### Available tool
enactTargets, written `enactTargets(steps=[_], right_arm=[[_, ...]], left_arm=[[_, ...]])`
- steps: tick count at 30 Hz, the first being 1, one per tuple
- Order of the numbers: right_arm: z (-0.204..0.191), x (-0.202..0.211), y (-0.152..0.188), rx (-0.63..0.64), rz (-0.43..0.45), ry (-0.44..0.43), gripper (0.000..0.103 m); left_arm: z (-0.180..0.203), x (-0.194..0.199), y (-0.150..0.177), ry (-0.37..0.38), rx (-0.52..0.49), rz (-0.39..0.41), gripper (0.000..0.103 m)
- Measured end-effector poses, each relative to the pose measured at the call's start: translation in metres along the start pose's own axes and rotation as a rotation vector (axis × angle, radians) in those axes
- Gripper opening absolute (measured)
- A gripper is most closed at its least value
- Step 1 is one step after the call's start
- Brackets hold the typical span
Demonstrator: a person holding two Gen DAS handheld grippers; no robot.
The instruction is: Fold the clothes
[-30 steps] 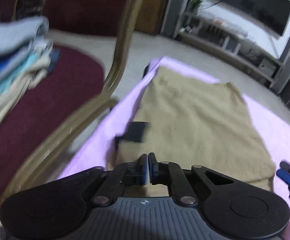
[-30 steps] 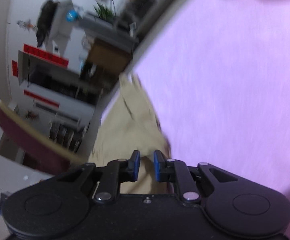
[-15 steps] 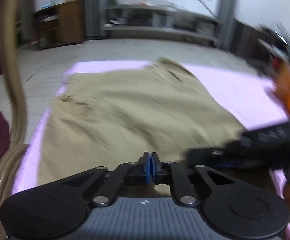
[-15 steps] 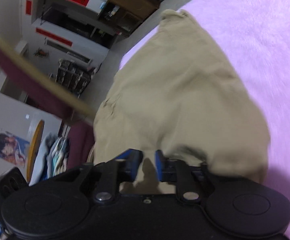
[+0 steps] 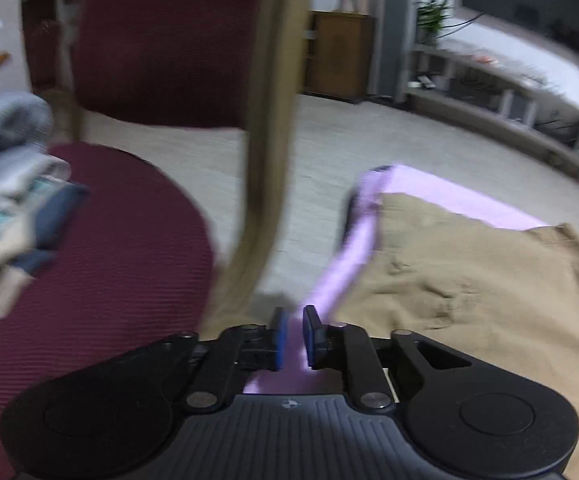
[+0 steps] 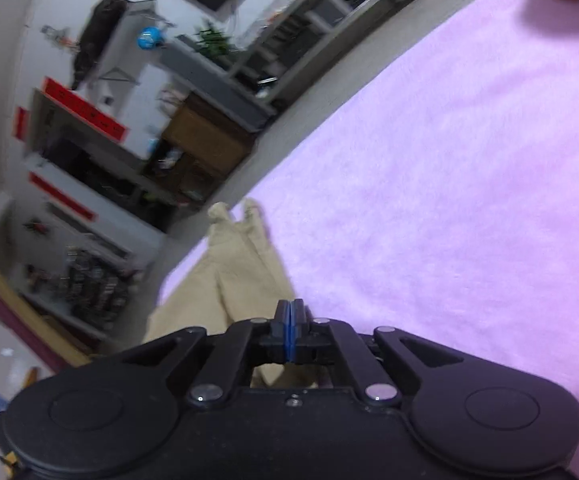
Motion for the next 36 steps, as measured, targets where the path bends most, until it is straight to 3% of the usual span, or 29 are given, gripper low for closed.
enactTargets(steps=[1, 4, 11, 14, 18, 22, 24, 29, 33, 36], right_arm=[[0.000, 0.012, -0.003, 0.018, 0.013, 0.026, 0.018], [0.007, 0.059, -0.015, 0.067, 0.038, 0.061, 0.019], [0.001, 0.209, -0.020, 0.127, 0.171, -0.019, 0.022], [0.006, 0.269, -0.010, 0.139, 0.243, -0.064, 0.025], [0.013, 0.314, 0.018, 0.110, 0.193, -0.175, 0.032], [0.015, 0.306, 0.060, 0.077, 0.063, -0.218, 0.032], [0.007, 0.291, 0.083, 0.118, -0.005, -0.180, 0.032], [-0.019, 0.255, 0.131, 0.309, -0.100, -0.052, 0.032], [-0.031, 0.238, 0.148, 0.396, -0.113, 0.012, 0.032], [-0.040, 0.225, 0.160, 0.460, -0.120, 0.059, 0.032]], left_arm=[[-0.002, 0.010, -0.002, -0.001, -0.001, -0.003, 0.013], [-0.004, 0.056, -0.008, 0.045, -0.014, 0.001, 0.015], [-0.017, 0.195, 0.027, 0.299, -0.055, 0.050, 0.019], [-0.032, 0.231, 0.068, 0.364, -0.055, -0.002, 0.019], [-0.043, 0.252, 0.115, 0.411, -0.044, -0.111, 0.018], [-0.026, 0.259, 0.141, 0.420, -0.106, -0.170, 0.021], [-0.017, 0.265, 0.149, 0.413, -0.137, -0.174, 0.028], [-0.002, 0.257, 0.158, 0.357, -0.203, -0.165, 0.029], [0.002, 0.248, 0.154, 0.300, -0.220, -0.120, 0.029], [0.010, 0.235, 0.147, 0.247, -0.274, -0.070, 0.023]])
Point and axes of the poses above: each gripper's, at about its wrist camera, not at the fingertips, and x roughly against the way its jaws point, z to its right, y to its underside, the point moved 2 cm from there along -x, roughly the way its jaws point, and after that the axes turned 12 degrees about y, right-handed, at the moved point
